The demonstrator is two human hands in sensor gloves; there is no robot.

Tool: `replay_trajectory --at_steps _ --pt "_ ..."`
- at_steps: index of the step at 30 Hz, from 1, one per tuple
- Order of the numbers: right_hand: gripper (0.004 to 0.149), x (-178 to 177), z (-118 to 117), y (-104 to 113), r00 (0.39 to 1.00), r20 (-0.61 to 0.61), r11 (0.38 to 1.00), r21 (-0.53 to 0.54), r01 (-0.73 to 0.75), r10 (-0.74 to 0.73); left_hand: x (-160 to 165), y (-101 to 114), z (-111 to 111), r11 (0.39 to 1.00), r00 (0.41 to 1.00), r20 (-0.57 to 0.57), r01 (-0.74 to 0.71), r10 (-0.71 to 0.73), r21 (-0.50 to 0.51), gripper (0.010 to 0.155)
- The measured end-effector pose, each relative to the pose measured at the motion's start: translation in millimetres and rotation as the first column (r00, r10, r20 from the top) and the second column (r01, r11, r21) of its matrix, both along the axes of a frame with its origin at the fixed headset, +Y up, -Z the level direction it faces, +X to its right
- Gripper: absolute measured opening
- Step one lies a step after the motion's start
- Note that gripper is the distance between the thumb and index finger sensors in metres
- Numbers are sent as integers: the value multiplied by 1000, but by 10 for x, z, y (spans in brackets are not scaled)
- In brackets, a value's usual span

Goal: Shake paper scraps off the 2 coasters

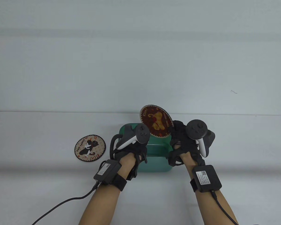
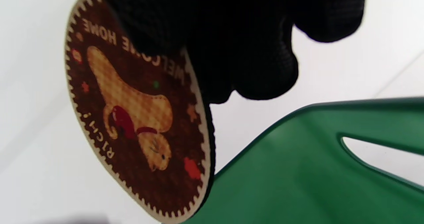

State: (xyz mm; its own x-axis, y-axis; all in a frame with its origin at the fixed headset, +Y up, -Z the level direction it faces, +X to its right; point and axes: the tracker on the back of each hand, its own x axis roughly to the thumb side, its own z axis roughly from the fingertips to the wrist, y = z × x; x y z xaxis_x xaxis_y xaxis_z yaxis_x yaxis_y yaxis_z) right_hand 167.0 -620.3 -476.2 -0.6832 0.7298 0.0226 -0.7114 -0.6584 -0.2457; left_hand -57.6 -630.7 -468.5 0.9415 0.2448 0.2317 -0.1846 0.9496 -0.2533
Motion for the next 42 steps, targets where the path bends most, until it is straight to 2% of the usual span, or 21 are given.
replay_trajectory --at_steps 2,3,5,7,8,11,15,20,22,24,28,31,34,36,42 --pt "41 24 6 5 1000 4 1000 0 5 -5 25 -2 -11 1000 1000 -5 -7 7 -26 46" --pt "41 34 7 7 1000 3 1000 -1 6 -6 29 -5 -7 996 1000 0 31 -31 -80 48" --pt "41 52 14 9 1000 5 1000 -3 8 -8 36 15 7 1000 1000 3 14 -14 -9 60" --pt "41 66 24 12 1000 6 1000 -2 8 -8 52 23 8 1000 1000 6 0 0 -14 53" --pt "41 76 30 8 1000 5 1000 -2 11 -11 53 24 18 999 1000 2 7 -7 -34 52" --pt "41 106 50 4 1000 4 1000 -8 22 -22 42 46 35 1000 1000 9 -3 3 0 60" --pt "41 175 85 23 999 13 999 -7 49 -49 -23 107 62 998 998 6 -60 60 20 55" --pt "41 444 194 35 988 43 989 30 146 -147 -387 244 256 968 977 -18 -208 212 142 57" --pt "41 648 241 5 964 84 967 40 251 -254 -634 253 388 935 954 -47 -279 296 217 56" --pt "41 806 273 -29 938 111 944 39 327 -329 -813 215 501 908 929 -70 -337 363 248 56" --pt "41 1206 396 -156 897 183 915 51 400 -402 -1172 -30 823 839 858 -123 -444 500 314 55" --pt "41 1493 514 -346 844 245 874 39 484 -478 -1300 -396 1061 804 806 -164 -505 569 313 54" --pt "41 1703 640 -564 790 316 835 20 549 -526 -1365 -713 1186 826 810 -202 -495 551 268 54" --pt "41 1783 713 -689 771 352 822 -9 570 -531 -1386 -840 1233 841 822 -209 -479 530 252 54" --pt "42 1861 933 -1060 764 466 837 -86 541 -447 -1386 -1036 1245 870 851 -207 -442 483 217 54"
